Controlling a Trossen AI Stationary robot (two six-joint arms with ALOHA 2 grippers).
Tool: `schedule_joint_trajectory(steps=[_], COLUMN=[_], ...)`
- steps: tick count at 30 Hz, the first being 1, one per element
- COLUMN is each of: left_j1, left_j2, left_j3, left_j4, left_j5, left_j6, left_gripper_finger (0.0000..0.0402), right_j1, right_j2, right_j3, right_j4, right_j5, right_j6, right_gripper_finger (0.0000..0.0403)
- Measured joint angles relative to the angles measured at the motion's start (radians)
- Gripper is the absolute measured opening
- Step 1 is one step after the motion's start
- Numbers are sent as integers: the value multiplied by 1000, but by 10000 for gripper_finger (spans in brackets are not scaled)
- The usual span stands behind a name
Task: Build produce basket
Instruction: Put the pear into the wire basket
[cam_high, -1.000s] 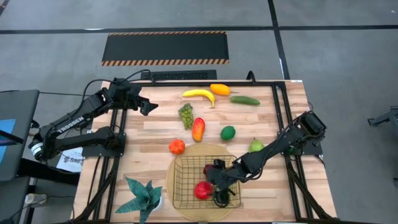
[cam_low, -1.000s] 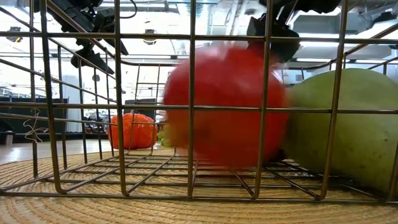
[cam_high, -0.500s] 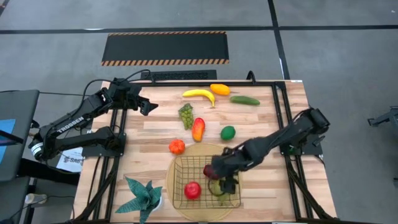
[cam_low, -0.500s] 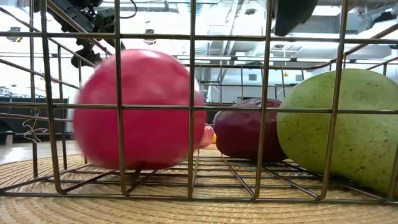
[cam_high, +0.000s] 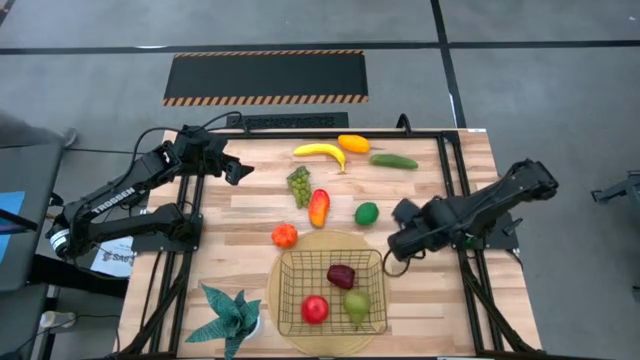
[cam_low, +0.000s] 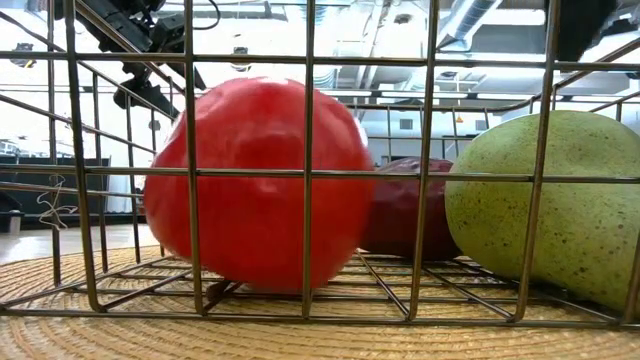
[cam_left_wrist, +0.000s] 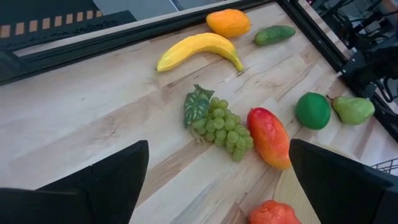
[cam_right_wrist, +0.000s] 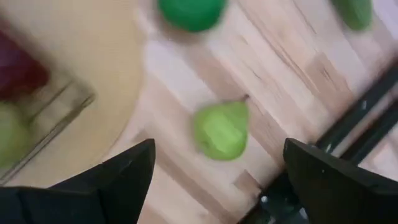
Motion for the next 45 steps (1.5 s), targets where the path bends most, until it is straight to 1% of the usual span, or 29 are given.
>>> schedule_joint_trajectory(steps=[3,6,10,13,15,18,21,29,33,36,39,41,45], left_j1=[0,0,0,0,0,0,0,0,0,0,0,0,0], left_j2=[0,0,0,0,0,0,0,0,0,0,0,0,0], left_j3=[0,0,0,0,0,0,0,0,0,0,0,0,0], left_j4=[0,1,0,0,0,0,-1,-2,-2,-2,-4,-9,-23], left_j5=[0,-2,-6,-6,-6,-6,-6,-7,-7,-8,-8,-8,-9], left_j6=[0,1,1,1,1,2,8,23,23,23,23,25,42], left_gripper_finger=[374,374,374,374,374,374,374,374,374,374,374,374,374], right_j1=[-36,-75,-120,-136,-144,-156,-158,-149,-142,-141,-142,-142,-141], right_j2=[-51,-114,-202,-242,-245,-225,-190,-54,-4,-3,-33,-54,-119], right_j3=[-138,-292,-465,-562,-613,-661,-686,-685,-684,-684,-685,-676,-629], right_j4=[0,52,298,459,524,557,599,691,708,710,713,702,698], right_j5=[-18,-55,-82,-87,-101,-133,-159,-197,-228,-243,-250,-266,-256], right_j6=[184,285,310,311,311,312,311,301,300,301,302,309,307], right_gripper_finger=[369,368,368,367,367,367,367,367,355,335,320,317,318])
